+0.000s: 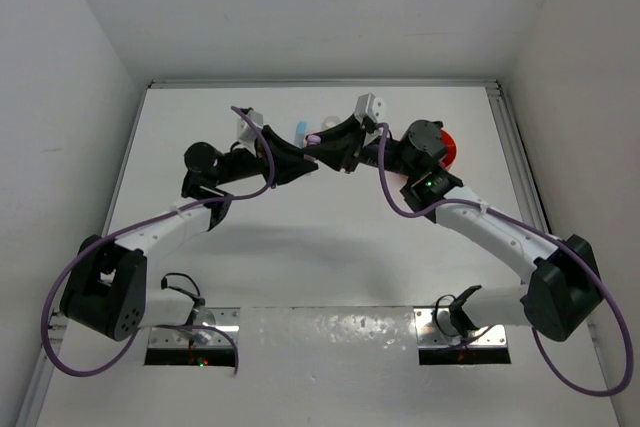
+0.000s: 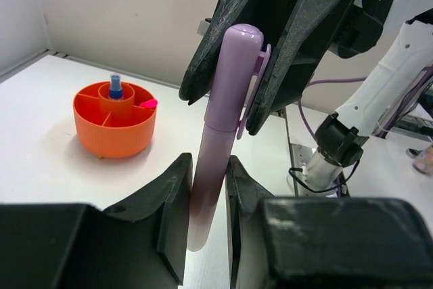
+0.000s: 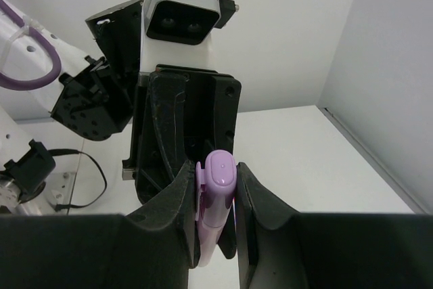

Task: Sort the stationery into containers
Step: Close the pen cap on the pen, then place the pen in the storage box.

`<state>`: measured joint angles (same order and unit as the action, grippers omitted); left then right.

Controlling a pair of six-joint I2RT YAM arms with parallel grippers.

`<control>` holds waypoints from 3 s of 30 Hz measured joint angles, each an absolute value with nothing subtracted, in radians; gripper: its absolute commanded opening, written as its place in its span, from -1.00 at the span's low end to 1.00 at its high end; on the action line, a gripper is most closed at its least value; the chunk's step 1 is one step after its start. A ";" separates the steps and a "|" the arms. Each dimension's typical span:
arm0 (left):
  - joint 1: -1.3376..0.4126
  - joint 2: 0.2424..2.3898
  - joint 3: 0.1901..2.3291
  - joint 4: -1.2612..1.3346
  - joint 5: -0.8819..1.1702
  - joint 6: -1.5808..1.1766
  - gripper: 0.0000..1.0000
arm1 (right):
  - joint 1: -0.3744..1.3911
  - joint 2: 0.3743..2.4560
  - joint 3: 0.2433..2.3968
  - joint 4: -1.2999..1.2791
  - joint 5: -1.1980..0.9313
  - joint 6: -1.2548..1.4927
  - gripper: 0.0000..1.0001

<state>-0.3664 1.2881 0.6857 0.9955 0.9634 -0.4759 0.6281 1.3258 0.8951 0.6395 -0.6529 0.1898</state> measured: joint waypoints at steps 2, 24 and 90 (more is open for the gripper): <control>-0.363 1.289 0.686 0.995 0.956 -0.472 -1.00 | 0.628 1.336 0.906 0.635 -0.652 0.183 -1.00; -0.339 1.296 0.685 0.979 0.927 -0.443 -1.00 | 0.629 1.396 0.949 0.624 -0.639 0.155 -1.00; -0.394 1.236 0.660 1.252 0.823 -0.371 -1.00 | 0.624 1.387 1.319 0.107 -0.820 0.126 -0.51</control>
